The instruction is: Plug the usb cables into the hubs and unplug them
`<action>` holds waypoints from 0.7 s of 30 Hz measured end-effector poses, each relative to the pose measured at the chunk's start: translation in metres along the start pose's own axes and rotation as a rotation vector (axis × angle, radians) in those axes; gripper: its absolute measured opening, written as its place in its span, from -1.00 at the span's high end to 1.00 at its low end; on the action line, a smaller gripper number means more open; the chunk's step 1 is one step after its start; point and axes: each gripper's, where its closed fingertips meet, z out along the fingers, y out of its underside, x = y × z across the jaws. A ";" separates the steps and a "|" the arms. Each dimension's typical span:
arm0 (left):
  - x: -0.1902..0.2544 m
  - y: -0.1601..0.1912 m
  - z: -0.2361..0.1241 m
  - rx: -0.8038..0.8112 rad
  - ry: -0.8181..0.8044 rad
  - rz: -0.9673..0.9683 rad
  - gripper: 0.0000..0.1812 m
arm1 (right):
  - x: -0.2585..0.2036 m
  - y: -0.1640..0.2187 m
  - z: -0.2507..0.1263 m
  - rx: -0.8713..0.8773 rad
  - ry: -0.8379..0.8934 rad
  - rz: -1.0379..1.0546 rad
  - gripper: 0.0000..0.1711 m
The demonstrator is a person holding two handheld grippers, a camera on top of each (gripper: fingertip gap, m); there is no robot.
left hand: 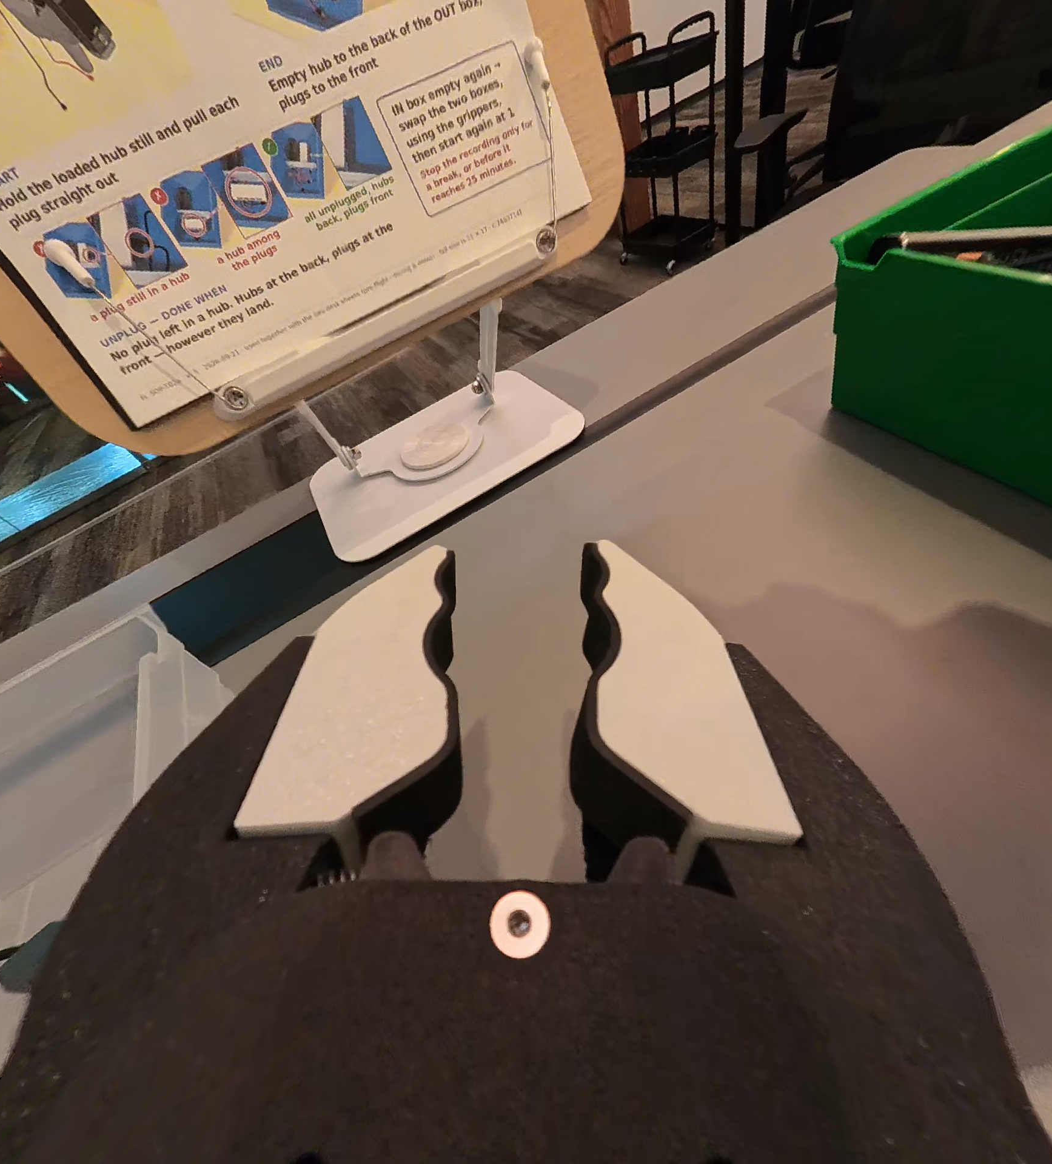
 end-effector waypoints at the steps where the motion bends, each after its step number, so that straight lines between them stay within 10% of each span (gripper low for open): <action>1: 0.001 -0.004 -0.002 0.012 0.019 -0.014 0.57 | -0.001 0.001 0.001 -0.008 -0.007 -0.002 0.45; 9: -0.013 -0.087 -0.095 -0.032 0.432 0.020 0.64 | -0.009 0.009 0.004 -0.029 -0.099 0.061 0.46; 14: -0.070 -0.018 -0.175 -0.373 0.422 -0.006 0.64 | -0.010 0.019 0.008 -0.061 -0.125 0.070 0.47; 21: -0.127 0.082 -0.173 -0.798 0.286 -0.211 0.67 | -0.008 0.039 0.015 -0.131 -0.144 0.068 0.46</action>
